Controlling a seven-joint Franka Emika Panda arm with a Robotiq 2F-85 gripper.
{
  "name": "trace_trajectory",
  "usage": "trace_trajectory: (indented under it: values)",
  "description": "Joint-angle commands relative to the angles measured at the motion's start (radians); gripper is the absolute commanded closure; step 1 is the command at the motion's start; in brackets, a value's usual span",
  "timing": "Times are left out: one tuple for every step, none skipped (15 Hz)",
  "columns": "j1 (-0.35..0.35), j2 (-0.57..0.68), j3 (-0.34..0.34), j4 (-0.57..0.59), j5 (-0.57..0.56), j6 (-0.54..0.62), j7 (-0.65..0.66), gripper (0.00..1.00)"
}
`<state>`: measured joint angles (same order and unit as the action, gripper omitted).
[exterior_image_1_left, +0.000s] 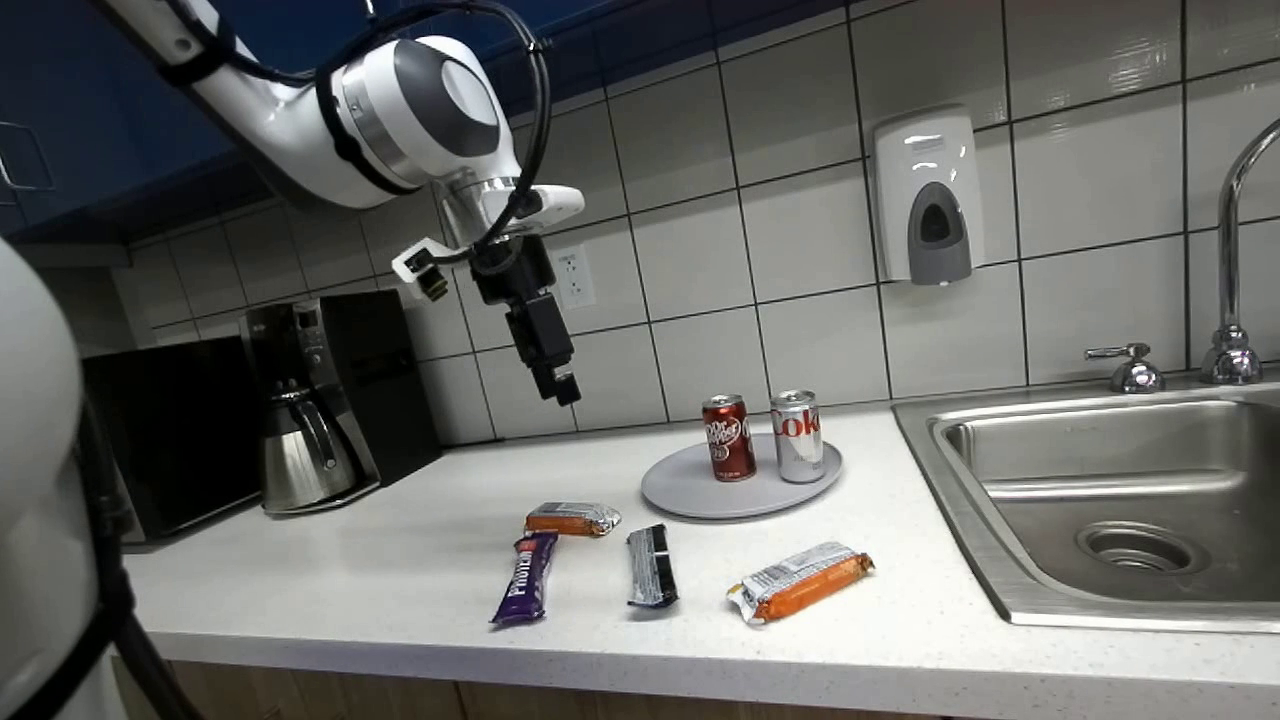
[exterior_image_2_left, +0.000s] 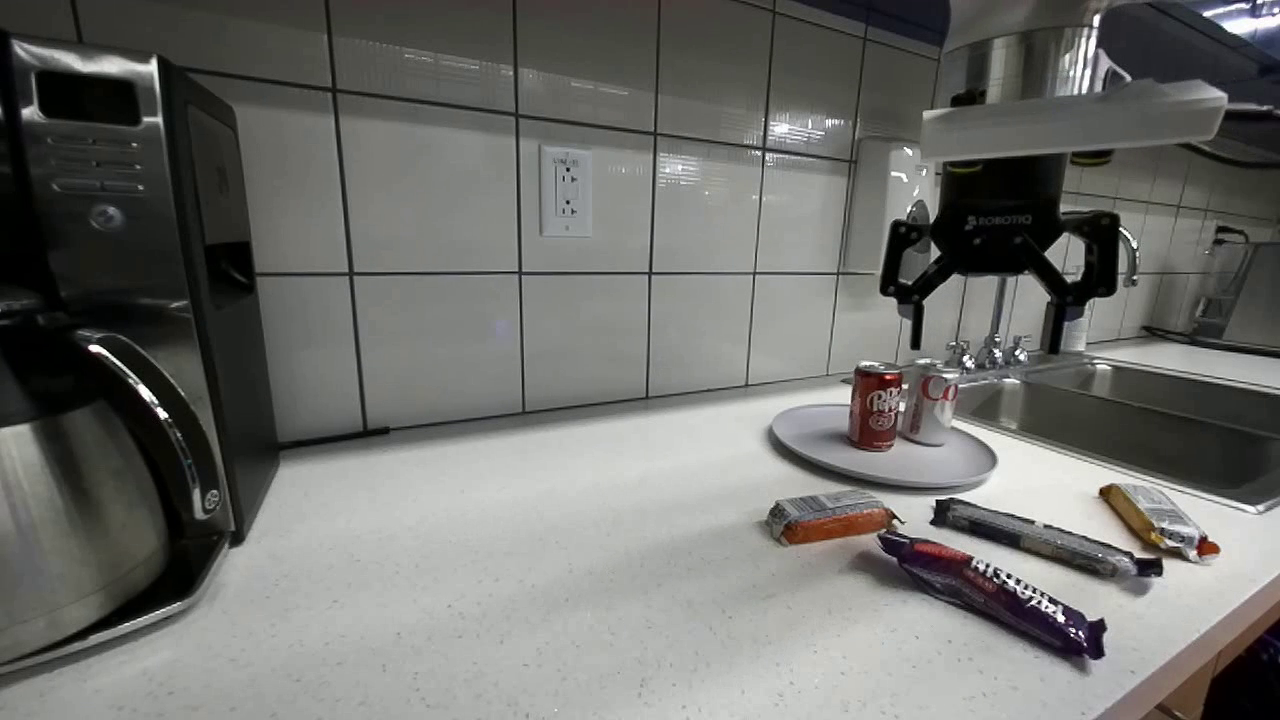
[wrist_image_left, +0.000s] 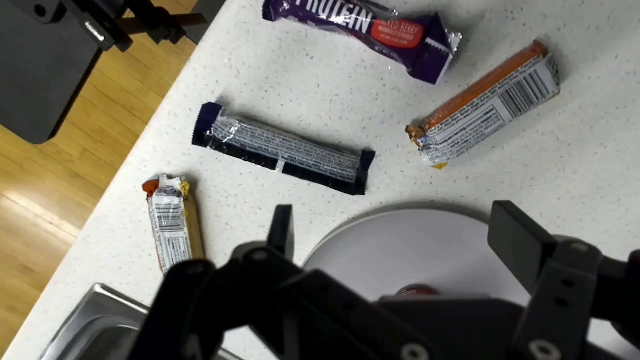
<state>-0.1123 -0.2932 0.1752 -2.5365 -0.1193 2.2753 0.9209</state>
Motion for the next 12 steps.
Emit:
trace_trajectory:
  values:
    - [-0.016, 0.064, -0.031, 0.074, -0.029, -0.009, 0.113, 0.0]
    - [-0.017, 0.075, -0.043, 0.086, -0.031, -0.005, 0.131, 0.0]
    - [-0.018, 0.088, -0.055, 0.099, -0.036, -0.003, 0.149, 0.0]
    - [-0.018, 0.1, -0.067, 0.109, -0.041, 0.002, 0.165, 0.0]
    - [-0.018, 0.114, -0.079, 0.121, -0.047, 0.005, 0.174, 0.0]
    - [-0.018, 0.129, -0.09, 0.134, -0.055, 0.009, 0.183, 0.0]
    - [-0.018, 0.144, -0.101, 0.147, -0.068, 0.012, 0.193, 0.0]
    - [-0.018, 0.161, -0.113, 0.161, -0.076, 0.015, 0.201, 0.0]
    - [-0.018, 0.179, -0.124, 0.175, -0.087, 0.018, 0.214, 0.0]
    - [-0.018, 0.199, -0.136, 0.193, -0.094, 0.02, 0.225, 0.0]
    - [-0.018, 0.218, -0.148, 0.211, -0.101, 0.018, 0.242, 0.0]
    - [-0.016, 0.241, -0.163, 0.233, -0.093, 0.019, 0.252, 0.0]
